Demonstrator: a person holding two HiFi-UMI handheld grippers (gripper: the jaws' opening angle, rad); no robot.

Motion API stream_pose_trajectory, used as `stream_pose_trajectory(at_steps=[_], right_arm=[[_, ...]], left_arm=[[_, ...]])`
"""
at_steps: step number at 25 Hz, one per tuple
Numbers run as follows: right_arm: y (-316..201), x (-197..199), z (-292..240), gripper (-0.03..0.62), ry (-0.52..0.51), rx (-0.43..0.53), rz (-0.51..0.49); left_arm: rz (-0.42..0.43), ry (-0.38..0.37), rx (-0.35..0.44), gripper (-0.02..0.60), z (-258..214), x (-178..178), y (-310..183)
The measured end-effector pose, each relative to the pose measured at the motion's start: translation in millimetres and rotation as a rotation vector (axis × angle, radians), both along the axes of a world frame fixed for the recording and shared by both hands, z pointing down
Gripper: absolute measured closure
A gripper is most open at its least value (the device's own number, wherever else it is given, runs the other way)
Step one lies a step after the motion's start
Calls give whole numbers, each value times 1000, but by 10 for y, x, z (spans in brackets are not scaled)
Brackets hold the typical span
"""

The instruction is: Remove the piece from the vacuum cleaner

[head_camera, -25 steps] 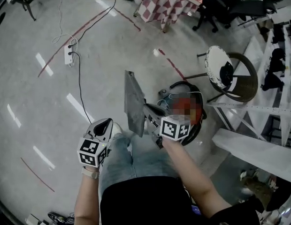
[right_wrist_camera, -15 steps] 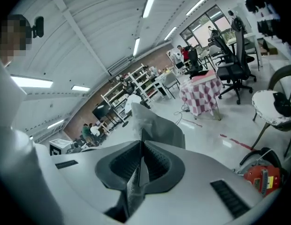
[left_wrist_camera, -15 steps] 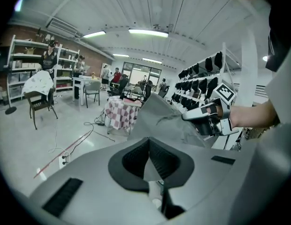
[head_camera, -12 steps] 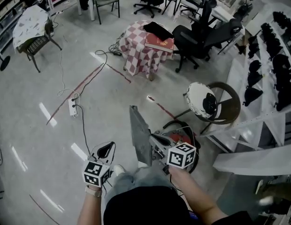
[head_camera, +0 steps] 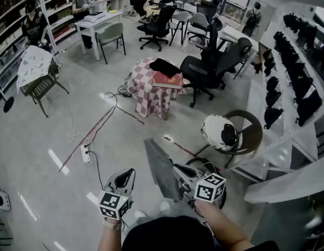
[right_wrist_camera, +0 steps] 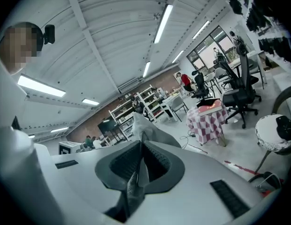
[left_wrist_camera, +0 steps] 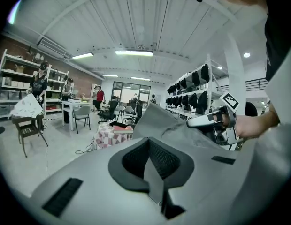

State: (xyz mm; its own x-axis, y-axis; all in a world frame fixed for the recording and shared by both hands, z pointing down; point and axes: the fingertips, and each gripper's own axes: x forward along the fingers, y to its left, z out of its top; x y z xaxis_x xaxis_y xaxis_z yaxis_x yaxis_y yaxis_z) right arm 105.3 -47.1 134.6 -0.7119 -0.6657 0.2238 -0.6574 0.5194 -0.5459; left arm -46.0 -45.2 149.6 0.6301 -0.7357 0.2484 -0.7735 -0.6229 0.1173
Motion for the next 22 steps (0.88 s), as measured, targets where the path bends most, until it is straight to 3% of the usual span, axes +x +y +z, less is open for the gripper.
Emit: stream_pose_trajectory(at_steps=[7, 22], right_arm=[[-31, 135, -216, 545, -39, 27, 22], [-210, 6, -268, 546, -42, 58, 23]], left_arm=[[-3, 18, 41, 563, -289, 37, -126], [53, 12, 87, 563, -350, 39, -254]])
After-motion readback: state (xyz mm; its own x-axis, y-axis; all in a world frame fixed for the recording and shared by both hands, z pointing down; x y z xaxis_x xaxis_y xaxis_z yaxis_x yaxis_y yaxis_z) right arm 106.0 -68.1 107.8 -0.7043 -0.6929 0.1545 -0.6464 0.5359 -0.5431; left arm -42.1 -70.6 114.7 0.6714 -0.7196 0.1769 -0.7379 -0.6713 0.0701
